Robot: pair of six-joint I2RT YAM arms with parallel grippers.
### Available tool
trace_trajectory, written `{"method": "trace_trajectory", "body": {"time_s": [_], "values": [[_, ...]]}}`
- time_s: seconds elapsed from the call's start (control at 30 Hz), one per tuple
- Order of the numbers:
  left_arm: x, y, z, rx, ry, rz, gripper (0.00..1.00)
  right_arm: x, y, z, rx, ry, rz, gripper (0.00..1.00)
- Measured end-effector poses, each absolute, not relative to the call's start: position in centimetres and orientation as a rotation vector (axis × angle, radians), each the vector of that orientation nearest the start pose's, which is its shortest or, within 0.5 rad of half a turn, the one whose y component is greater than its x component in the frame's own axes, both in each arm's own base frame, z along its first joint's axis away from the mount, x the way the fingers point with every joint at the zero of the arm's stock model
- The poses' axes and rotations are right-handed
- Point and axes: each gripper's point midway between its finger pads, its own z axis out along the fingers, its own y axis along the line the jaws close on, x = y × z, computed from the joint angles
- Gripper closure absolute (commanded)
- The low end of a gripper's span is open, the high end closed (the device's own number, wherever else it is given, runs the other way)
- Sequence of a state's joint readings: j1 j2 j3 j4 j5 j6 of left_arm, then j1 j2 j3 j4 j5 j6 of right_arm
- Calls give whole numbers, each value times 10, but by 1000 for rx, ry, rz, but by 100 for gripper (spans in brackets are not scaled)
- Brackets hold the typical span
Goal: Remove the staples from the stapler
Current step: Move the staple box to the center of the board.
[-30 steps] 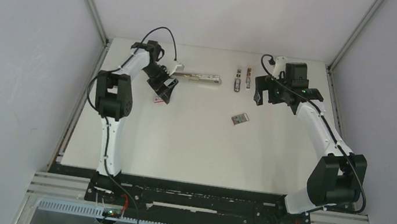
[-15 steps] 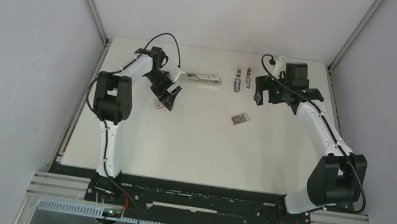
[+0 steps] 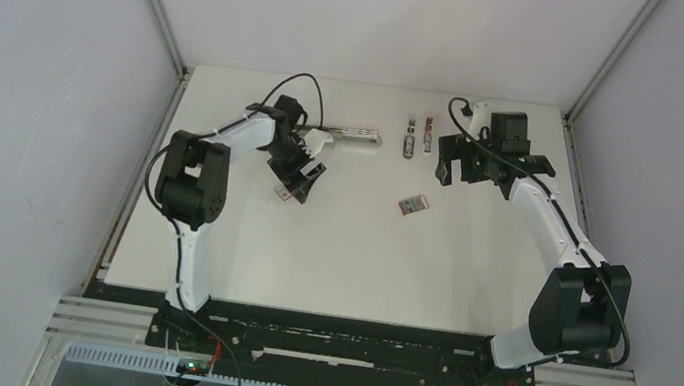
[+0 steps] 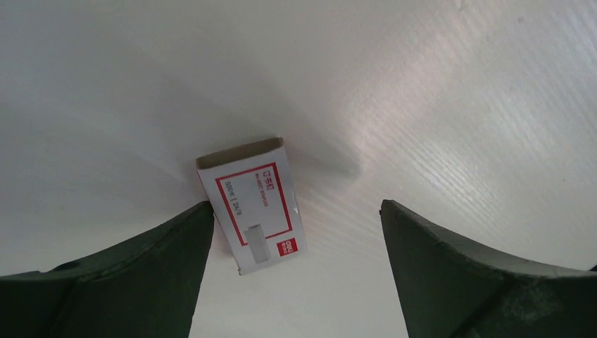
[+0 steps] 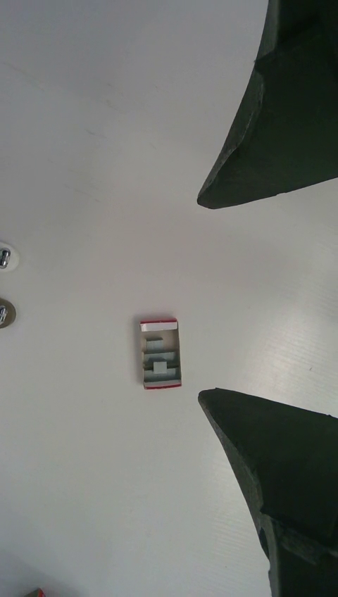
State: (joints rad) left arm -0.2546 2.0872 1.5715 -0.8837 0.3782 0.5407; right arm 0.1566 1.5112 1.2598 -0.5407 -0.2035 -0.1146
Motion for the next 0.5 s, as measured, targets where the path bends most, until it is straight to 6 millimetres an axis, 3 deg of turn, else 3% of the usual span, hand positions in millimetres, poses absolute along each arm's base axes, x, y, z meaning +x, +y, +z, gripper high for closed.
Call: {"method": "trace_trajectory", "body": {"time_s": [0.27,0.5], "values": [[390,-155,21,1116,2623,-318,19,391,96,170,-423,2315,278,2],[382,-158,19,1134,2593,-271,36,391,96,166,-421,2324,283,4]]}}
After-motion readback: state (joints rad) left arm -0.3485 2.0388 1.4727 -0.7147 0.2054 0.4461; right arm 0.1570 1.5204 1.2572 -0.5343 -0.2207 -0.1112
